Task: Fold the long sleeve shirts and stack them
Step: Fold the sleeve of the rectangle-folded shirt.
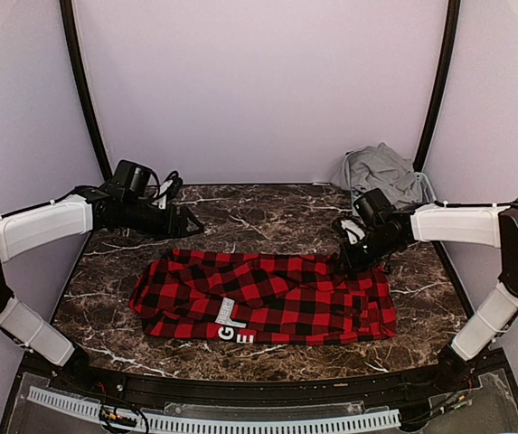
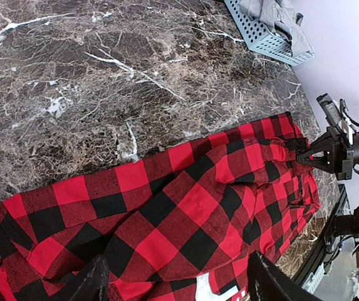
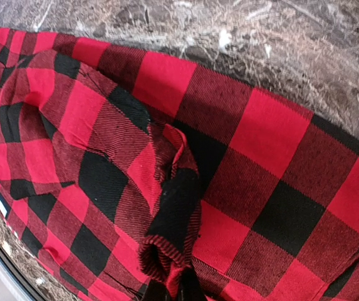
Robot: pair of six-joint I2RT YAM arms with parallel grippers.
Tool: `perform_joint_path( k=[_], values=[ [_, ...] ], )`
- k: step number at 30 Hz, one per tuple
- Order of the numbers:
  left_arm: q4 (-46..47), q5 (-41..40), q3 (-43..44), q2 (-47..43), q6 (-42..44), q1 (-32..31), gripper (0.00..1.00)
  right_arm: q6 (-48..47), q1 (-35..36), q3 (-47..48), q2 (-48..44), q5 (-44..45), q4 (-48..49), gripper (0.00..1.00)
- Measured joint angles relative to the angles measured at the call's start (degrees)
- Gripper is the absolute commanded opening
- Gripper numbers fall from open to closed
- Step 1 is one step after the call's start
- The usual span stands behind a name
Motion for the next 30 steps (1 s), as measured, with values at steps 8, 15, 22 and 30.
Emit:
perform_joint_path(
  k=[8, 15, 22, 30],
  values=[
    [2.47, -3.19, -6.6, -0.74, -0.81, -2.89, 0.74, -0.24, -1.09, 2.71, 0.35, 1.9, 0.63, 0.05],
    [3.78, -4.48, -7.3, -0.72, -1.27, -4.35, 0.74, -0.24, -3.85, 2.27, 1.49, 3.69, 0.85, 0.02],
    [4.74, -5.2, -7.3, -0.17, -1.27, -5.03, 0.75, -0.28, -6.36, -0.17, 1.75, 4.81, 1.14, 0.1],
    [7.32, -5.46, -8.33, 1.95, -1.55, -6.93, 0.75, -0.11, -7.13, -2.49, 4.17, 3.48, 3.91, 0.24]
  ],
)
